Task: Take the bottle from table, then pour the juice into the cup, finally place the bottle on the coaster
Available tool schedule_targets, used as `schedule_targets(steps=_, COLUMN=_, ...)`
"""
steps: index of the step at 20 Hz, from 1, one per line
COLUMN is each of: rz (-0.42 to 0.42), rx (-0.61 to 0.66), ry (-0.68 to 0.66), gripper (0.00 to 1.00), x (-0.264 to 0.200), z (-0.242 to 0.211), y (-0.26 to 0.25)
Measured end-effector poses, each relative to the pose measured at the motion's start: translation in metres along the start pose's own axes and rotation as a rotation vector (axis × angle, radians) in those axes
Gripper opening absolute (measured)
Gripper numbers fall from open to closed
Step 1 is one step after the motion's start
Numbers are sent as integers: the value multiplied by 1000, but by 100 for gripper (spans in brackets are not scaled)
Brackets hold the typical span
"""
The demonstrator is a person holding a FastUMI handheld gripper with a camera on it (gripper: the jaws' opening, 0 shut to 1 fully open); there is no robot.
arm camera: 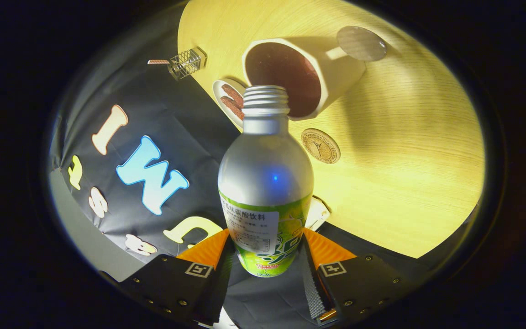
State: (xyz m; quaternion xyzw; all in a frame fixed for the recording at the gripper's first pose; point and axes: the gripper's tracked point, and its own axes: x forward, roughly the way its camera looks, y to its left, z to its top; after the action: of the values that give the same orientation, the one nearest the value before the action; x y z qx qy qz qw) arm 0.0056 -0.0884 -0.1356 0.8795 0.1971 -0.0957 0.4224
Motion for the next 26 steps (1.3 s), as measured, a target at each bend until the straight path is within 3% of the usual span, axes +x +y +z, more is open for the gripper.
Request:
schedule_targets(steps=6, rz=-24, rx=-45, ry=-8, gripper=70, x=3, z=-2, y=-9)
schedule_targets(steps=15, rz=-105, rx=-245, ry=-75, gripper=70, x=5, z=9, y=-43)
schedule_targets(steps=26, rz=-219, rx=-614, ry=-138, gripper=70, x=15, z=23, y=-86)
